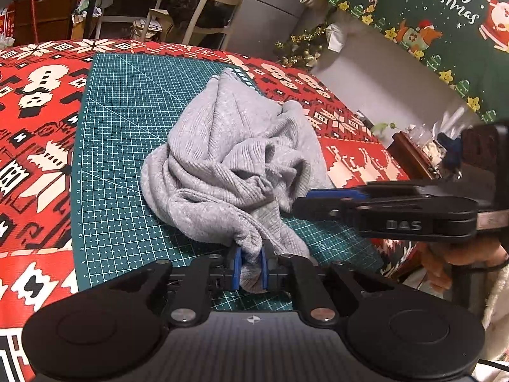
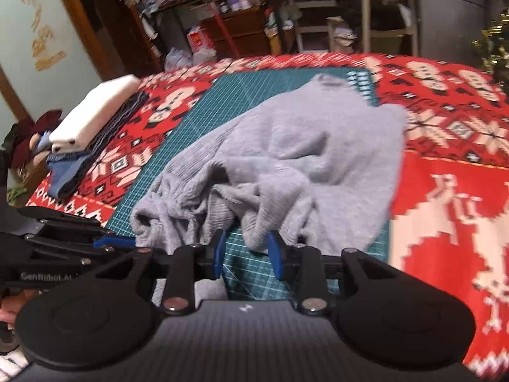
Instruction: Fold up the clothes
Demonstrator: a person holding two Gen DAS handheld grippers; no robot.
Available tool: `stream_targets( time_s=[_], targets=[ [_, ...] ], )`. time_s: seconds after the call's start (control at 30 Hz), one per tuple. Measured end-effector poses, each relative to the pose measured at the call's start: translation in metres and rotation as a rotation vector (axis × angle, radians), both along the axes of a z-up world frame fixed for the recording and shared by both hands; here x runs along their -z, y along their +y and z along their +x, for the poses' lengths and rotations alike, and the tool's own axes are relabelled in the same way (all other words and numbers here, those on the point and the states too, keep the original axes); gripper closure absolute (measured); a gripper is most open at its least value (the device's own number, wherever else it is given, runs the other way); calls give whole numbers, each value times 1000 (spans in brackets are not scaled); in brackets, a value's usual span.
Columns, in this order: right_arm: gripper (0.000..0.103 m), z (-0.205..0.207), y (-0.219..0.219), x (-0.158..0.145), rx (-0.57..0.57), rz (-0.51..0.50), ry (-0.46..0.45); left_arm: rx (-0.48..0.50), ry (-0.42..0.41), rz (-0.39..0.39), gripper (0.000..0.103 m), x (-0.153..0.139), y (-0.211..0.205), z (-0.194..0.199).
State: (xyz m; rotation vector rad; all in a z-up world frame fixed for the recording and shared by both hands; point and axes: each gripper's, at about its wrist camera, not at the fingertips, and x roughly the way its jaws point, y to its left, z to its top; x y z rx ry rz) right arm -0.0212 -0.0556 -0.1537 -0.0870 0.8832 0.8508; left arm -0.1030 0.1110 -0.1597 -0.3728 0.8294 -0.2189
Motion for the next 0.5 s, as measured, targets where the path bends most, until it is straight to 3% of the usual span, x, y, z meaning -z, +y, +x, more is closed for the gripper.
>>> stream_targets(
  time_s=[0.13,0.27,0.4,0.43,0.5],
  targets=[
    [62,-16,-3,-13,-53,28,-20,-24,3,-19,67,-6,8,-9],
    [48,-31,22,-12,-131,13,-44,-93,-1,-33,63,-14,26,-29],
    [49,-36,50,0,-141,-40,-63,-166,-15,-16,62,-22,43,-45],
    [51,-37,56,3,-140,-59,-72,-184,-15,-17,62,-22,48,-47],
    [90,-39,63,8,-139,-124,-118,-211,-9,-22,62,-21,55,-50]
  ],
)
